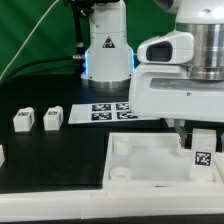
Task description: Assemble one leg
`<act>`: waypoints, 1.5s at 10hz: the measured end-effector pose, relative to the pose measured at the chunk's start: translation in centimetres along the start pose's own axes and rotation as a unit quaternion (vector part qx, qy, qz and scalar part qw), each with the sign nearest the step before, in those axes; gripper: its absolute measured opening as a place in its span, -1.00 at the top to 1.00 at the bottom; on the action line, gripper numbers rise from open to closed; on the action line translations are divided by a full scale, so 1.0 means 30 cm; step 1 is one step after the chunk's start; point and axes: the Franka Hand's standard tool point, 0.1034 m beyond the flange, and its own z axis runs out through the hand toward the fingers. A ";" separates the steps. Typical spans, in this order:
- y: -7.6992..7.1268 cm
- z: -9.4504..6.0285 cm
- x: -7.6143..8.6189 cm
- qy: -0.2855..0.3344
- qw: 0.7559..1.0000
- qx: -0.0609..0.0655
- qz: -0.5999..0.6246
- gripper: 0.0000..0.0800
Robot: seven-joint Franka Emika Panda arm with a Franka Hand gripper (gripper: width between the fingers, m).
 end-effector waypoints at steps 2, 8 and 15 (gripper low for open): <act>0.027 -0.002 0.006 -0.001 0.997 -0.011 0.077 0.25; 0.132 -0.004 0.014 -0.006 0.960 -0.054 0.273 0.22; 0.229 -0.005 -0.023 -0.009 0.904 -0.110 0.412 -0.04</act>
Offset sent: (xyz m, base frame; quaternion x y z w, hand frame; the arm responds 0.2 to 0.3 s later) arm 0.0028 0.0049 0.0020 0.0017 -0.0003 0.1947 0.9809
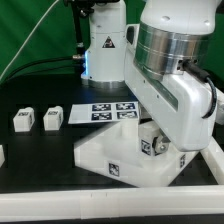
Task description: Assemble one leg
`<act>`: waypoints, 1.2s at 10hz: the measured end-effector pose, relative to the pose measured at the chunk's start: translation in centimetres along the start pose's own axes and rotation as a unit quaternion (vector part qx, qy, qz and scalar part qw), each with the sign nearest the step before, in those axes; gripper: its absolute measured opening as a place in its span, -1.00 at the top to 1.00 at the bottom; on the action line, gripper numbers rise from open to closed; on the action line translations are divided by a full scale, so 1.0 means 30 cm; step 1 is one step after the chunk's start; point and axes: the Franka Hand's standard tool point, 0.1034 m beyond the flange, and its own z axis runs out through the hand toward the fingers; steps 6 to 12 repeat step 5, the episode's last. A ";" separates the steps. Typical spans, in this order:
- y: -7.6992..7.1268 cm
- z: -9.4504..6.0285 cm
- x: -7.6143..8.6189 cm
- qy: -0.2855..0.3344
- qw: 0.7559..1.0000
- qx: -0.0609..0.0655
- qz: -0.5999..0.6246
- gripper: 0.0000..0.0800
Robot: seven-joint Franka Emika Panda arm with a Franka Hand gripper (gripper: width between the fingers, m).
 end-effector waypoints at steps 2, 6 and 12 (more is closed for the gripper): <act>0.000 0.000 0.000 0.000 1.000 0.000 0.000 -0.55; 0.000 0.000 0.000 0.000 1.000 0.000 0.000 -0.61; 0.000 0.000 0.000 0.000 1.000 0.000 0.000 -0.61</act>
Offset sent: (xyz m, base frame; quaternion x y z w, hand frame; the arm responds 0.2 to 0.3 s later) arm 0.0000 0.0000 0.0000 0.0000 0.0000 0.0000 1.0000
